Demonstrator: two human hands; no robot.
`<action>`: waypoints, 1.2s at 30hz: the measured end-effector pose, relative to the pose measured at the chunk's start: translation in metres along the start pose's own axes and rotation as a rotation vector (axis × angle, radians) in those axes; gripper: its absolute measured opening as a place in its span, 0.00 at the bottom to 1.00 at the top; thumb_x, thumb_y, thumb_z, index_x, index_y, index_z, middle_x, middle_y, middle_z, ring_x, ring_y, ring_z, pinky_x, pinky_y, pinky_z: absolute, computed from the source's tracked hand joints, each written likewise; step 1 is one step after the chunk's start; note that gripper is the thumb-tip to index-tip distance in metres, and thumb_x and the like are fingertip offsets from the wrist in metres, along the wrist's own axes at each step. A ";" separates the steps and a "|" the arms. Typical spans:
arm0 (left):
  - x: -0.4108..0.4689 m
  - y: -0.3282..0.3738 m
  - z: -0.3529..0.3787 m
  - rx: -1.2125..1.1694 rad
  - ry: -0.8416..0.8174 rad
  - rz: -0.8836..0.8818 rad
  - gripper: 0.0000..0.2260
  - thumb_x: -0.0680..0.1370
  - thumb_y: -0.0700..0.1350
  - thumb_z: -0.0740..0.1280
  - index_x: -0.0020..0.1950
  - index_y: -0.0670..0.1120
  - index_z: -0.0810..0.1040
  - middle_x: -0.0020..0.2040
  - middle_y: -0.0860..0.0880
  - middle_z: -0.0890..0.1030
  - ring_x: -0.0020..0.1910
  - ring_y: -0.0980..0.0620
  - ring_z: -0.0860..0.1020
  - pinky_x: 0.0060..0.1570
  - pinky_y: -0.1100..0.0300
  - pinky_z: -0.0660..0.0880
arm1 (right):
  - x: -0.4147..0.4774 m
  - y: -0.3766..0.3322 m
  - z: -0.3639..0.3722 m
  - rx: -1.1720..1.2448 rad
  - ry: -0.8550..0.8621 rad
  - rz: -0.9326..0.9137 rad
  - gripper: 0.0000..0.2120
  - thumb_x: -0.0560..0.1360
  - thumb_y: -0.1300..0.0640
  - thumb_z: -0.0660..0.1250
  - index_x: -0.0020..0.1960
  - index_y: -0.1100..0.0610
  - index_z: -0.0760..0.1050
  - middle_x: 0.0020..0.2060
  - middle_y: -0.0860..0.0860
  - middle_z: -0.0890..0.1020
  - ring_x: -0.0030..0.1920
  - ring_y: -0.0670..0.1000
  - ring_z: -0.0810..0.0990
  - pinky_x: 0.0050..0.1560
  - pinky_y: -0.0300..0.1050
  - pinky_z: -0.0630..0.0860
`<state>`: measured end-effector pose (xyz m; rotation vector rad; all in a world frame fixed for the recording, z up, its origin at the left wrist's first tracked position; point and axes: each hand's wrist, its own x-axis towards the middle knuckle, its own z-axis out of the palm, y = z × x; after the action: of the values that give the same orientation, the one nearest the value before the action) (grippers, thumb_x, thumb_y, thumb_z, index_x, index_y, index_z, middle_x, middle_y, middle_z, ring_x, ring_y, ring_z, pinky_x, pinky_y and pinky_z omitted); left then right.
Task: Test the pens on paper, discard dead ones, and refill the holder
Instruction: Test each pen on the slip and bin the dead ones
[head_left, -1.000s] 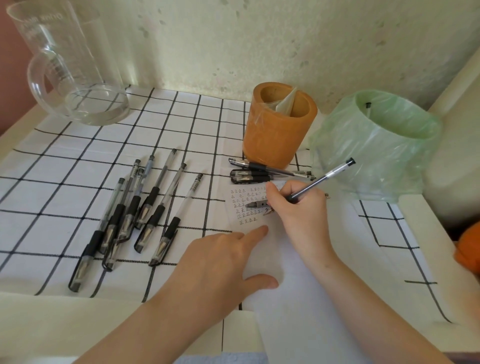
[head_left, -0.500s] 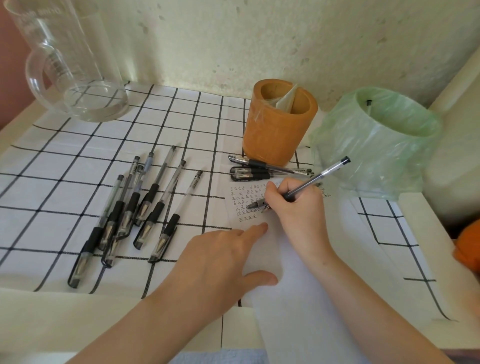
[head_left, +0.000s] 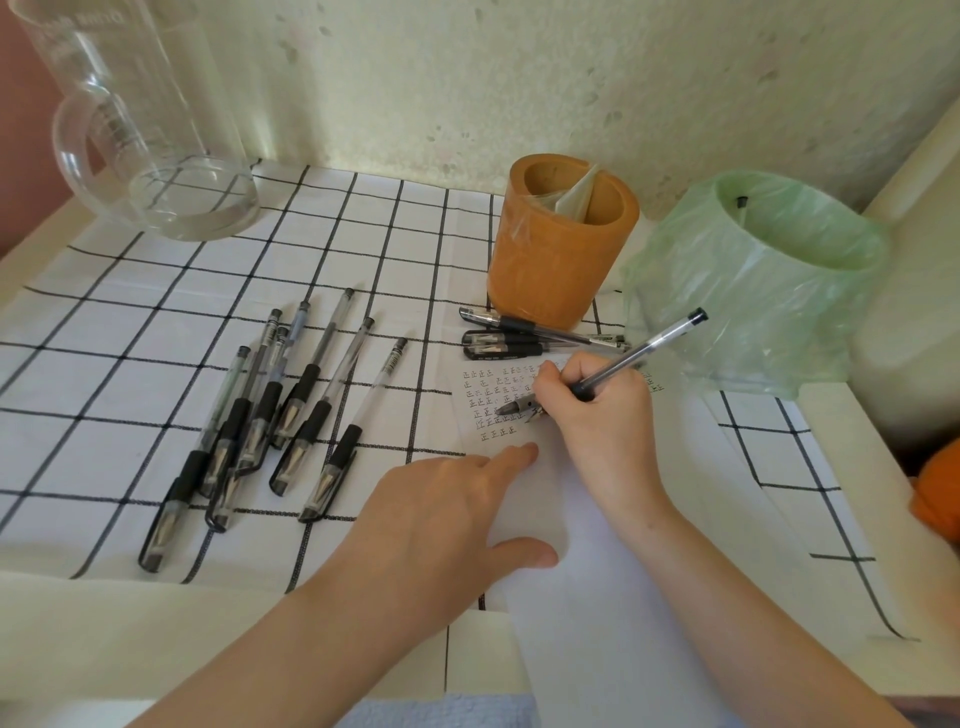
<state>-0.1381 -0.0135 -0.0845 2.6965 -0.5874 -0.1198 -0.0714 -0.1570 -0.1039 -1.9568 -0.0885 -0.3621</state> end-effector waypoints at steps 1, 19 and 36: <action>0.000 0.000 0.000 0.000 -0.003 0.000 0.31 0.73 0.67 0.57 0.73 0.61 0.52 0.42 0.58 0.68 0.48 0.55 0.74 0.42 0.64 0.65 | 0.000 0.000 0.000 -0.001 -0.004 -0.002 0.21 0.73 0.65 0.67 0.25 0.56 0.63 0.20 0.45 0.64 0.25 0.43 0.62 0.28 0.34 0.61; 0.002 0.001 -0.002 0.002 -0.020 -0.010 0.31 0.72 0.67 0.58 0.72 0.61 0.52 0.42 0.58 0.68 0.49 0.55 0.74 0.41 0.63 0.63 | 0.000 -0.002 0.000 -0.012 -0.008 -0.001 0.22 0.72 0.67 0.67 0.24 0.54 0.63 0.18 0.44 0.65 0.24 0.43 0.63 0.28 0.31 0.61; 0.002 0.000 0.000 -0.025 0.004 -0.004 0.31 0.72 0.67 0.58 0.71 0.61 0.53 0.45 0.58 0.73 0.50 0.55 0.75 0.44 0.63 0.67 | -0.001 -0.003 0.000 -0.011 -0.023 0.008 0.22 0.71 0.67 0.67 0.24 0.54 0.62 0.20 0.45 0.65 0.24 0.43 0.62 0.27 0.33 0.61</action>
<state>-0.1362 -0.0144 -0.0847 2.6732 -0.5754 -0.1217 -0.0730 -0.1556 -0.1019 -1.9714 -0.0938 -0.3354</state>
